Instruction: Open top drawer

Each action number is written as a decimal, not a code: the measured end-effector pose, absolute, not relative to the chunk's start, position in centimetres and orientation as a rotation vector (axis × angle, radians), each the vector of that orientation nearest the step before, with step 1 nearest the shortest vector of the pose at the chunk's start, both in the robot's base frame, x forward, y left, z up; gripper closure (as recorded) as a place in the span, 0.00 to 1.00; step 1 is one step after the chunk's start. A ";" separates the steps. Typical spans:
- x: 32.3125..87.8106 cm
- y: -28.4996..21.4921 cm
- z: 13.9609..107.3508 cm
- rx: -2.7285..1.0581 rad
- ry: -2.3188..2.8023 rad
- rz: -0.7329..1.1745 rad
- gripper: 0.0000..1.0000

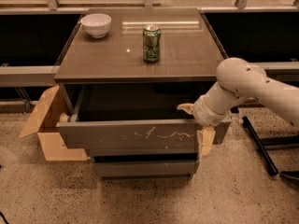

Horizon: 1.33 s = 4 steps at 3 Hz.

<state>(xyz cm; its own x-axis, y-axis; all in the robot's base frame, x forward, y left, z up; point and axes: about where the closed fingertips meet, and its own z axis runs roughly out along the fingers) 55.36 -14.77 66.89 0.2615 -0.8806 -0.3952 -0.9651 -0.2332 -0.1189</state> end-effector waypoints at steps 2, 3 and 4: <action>50.8 -14.9 66.2 -2.208 1.767 0.458 0.26; 49.8 -15.4 67.2 -2.205 1.777 0.434 0.50; 49.2 -15.8 68.7 -2.206 1.770 0.392 0.81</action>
Offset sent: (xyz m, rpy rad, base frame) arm -0.0658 -0.0057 -0.0096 -0.0135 0.1503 -0.0361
